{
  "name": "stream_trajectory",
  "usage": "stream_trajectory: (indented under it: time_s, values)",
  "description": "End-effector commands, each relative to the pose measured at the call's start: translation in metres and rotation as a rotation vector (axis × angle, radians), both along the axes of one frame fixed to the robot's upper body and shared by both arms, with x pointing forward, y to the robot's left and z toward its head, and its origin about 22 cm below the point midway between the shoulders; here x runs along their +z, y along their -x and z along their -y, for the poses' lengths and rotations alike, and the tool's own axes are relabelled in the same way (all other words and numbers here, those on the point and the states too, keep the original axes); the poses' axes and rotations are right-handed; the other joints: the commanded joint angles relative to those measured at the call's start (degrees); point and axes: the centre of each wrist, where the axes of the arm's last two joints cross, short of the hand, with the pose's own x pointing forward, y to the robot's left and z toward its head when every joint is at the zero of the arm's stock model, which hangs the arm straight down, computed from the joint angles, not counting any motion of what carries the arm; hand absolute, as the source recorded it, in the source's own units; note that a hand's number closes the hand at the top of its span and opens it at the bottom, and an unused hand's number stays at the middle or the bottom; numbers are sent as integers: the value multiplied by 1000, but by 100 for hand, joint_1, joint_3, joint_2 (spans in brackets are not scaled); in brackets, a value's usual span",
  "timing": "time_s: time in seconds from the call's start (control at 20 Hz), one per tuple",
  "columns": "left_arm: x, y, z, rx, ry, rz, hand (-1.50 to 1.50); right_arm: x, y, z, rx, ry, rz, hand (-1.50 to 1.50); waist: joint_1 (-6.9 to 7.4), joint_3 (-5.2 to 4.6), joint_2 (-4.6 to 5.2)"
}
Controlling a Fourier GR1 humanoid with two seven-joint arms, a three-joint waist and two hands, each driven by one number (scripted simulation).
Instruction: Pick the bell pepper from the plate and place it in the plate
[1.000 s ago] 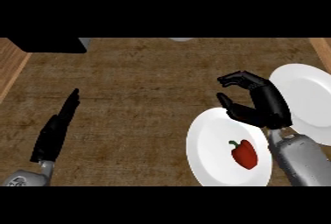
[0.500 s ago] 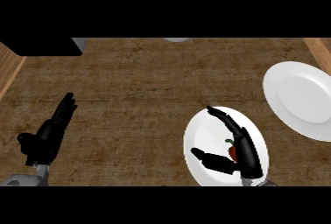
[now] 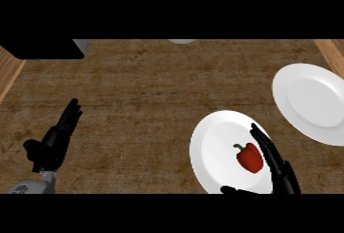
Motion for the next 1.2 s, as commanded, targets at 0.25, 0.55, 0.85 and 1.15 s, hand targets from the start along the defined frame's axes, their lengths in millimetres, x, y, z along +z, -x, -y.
stream_trajectory:
  time_s: [0.25, 0.55, 0.85, 1.15]
  values:
    - [24, -8, -11, -3, -16, 14, 0, 36, 27, 37, -54, 402, -290, -150, 25, -10, -8]
    - [10, -5, 1, -16, 2, 5, 0, 64, 15, 30, -65, 482, -459, -150, 58, 5, 7]
    - [13, -2, 1, -26, 4, 10, 0, 60, -3, 26, -106, 539, -551, -150, 67, 9, 10]
    - [11, -15, 1, -26, 0, 7, 0, 55, -30, 17, -116, 638, -617, -150, 85, 9, 17]
